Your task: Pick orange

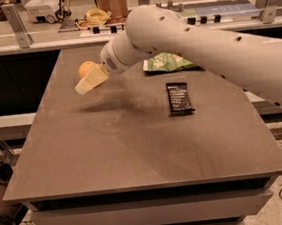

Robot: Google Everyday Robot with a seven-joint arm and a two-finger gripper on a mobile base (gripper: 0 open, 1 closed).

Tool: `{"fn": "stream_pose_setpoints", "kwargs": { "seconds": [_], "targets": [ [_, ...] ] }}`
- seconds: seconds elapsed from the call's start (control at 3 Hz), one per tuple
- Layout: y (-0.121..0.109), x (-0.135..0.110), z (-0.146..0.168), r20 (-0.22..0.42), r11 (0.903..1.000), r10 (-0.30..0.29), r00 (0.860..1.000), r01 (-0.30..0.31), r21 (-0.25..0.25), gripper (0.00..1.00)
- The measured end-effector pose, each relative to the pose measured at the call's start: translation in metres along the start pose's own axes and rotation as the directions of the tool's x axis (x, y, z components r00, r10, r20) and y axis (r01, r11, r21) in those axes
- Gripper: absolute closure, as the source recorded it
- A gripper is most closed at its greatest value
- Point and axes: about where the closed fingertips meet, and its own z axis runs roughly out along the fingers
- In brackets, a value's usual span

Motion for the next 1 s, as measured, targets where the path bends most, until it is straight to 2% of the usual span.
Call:
{"fn": "stream_pose_setpoints", "kwargs": {
  "seconds": [0.67,1.0],
  "targets": [
    [0.008,-0.015,0.049,0.055,0.9988,0.004,0.998,-0.001,-0.048,0.0],
    [0.015,-0.015,0.073,0.076,0.9961,0.011,0.997,-0.004,-0.088,0.18]
  ]
}}
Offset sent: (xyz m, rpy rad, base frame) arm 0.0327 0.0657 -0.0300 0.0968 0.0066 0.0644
